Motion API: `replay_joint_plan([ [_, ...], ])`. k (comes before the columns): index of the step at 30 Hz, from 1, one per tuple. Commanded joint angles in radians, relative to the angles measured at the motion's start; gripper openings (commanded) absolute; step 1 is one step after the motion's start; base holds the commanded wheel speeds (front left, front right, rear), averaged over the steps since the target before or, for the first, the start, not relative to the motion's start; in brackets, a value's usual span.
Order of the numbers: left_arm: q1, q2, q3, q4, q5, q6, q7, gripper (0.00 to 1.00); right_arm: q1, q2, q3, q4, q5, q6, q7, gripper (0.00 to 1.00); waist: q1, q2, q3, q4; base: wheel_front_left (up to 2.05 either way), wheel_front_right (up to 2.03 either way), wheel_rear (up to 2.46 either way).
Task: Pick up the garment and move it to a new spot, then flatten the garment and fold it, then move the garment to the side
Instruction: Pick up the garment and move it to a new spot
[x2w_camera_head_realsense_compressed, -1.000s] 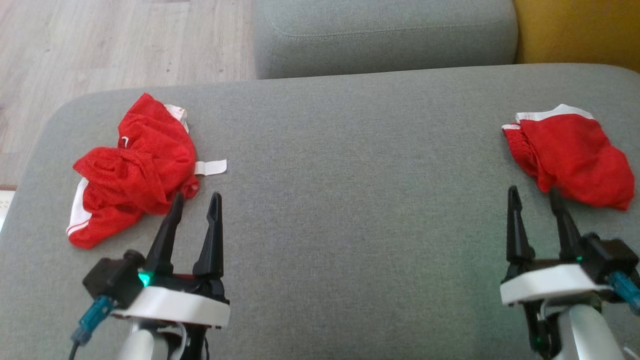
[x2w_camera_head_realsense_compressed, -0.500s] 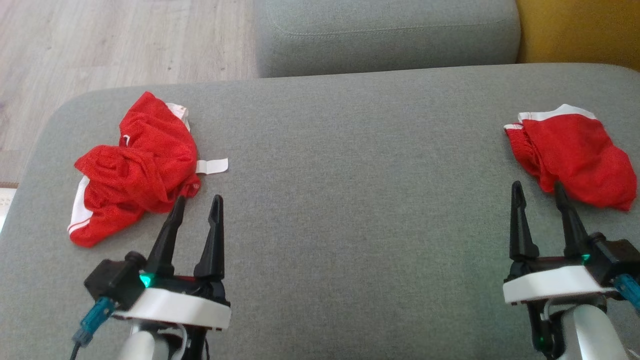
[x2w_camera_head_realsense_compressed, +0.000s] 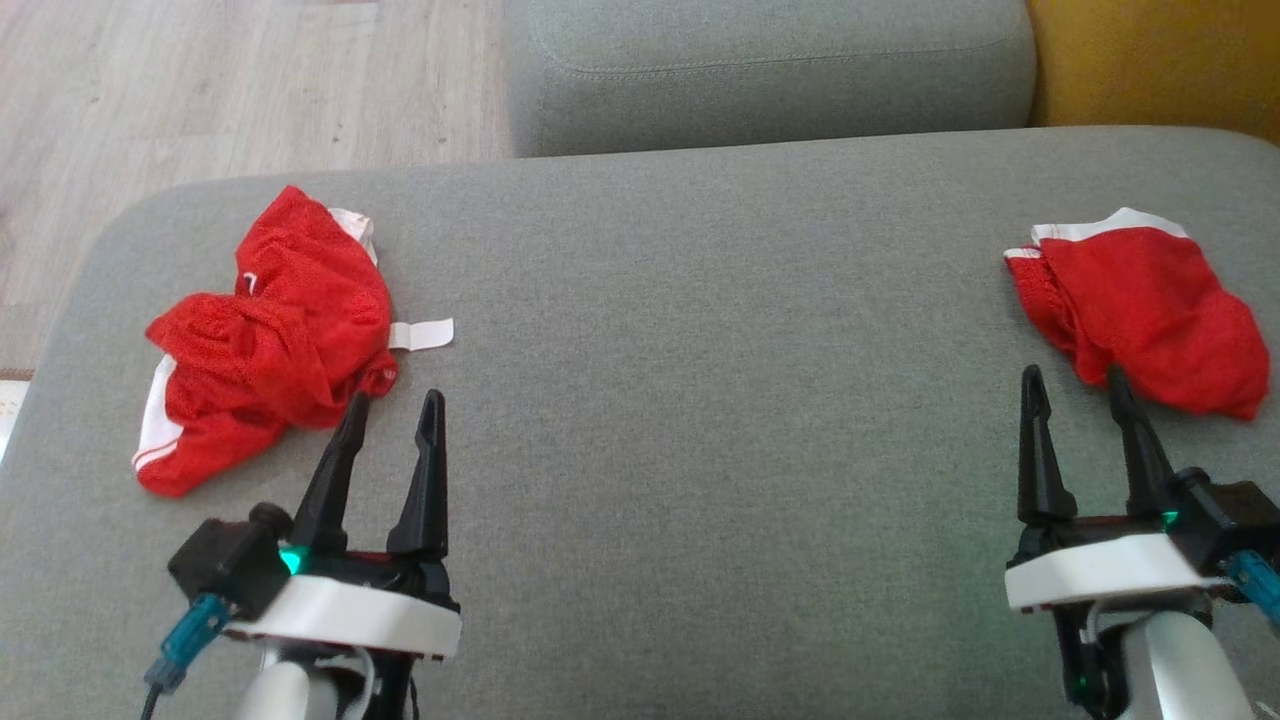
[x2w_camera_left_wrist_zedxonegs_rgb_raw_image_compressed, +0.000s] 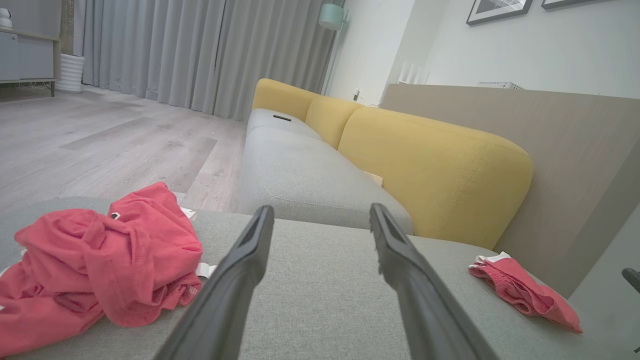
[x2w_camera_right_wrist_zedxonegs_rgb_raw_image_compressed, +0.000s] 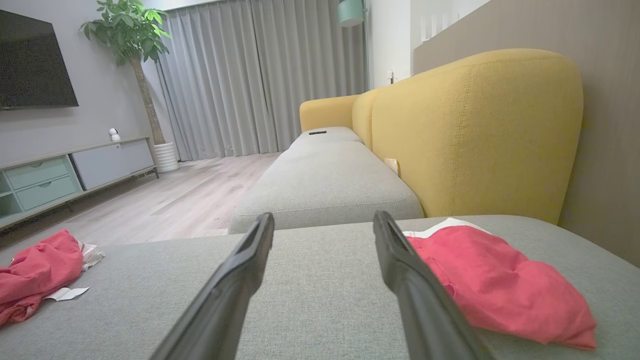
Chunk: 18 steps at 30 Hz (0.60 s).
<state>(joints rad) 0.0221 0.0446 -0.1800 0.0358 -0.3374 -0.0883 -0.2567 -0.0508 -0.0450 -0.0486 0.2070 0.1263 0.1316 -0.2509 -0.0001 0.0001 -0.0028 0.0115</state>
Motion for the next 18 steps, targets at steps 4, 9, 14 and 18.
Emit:
replay_joint_plan([
  [4,-0.033,0.006,0.032,-0.029,0.004,0.003,-0.005,1.00,-0.024,-0.005,0.027,-0.033,-0.002,-0.001,-0.011,1.00,0.0001,-0.0001,-0.001,0.001,0.00,0.00,0.00],
  [9,-0.035,0.006,0.029,-0.025,0.006,0.002,-0.005,1.00,-0.029,-0.005,0.028,-0.028,-0.004,-0.001,-0.011,1.00,0.0001,-0.0001,-0.002,0.004,0.00,0.00,0.00],
  [14,-0.037,0.006,0.028,-0.022,0.006,0.001,-0.005,1.00,-0.030,-0.005,0.028,-0.024,-0.006,-0.001,-0.011,1.00,0.0001,-0.0001,-0.002,0.014,0.00,0.00,0.00],
  [18,-0.039,0.006,0.031,-0.022,0.009,0.002,-0.005,1.00,-0.029,-0.005,0.035,-0.020,-0.004,-0.001,-0.011,1.00,0.0001,-0.0001,-0.006,0.040,0.00,0.00,0.00],
])
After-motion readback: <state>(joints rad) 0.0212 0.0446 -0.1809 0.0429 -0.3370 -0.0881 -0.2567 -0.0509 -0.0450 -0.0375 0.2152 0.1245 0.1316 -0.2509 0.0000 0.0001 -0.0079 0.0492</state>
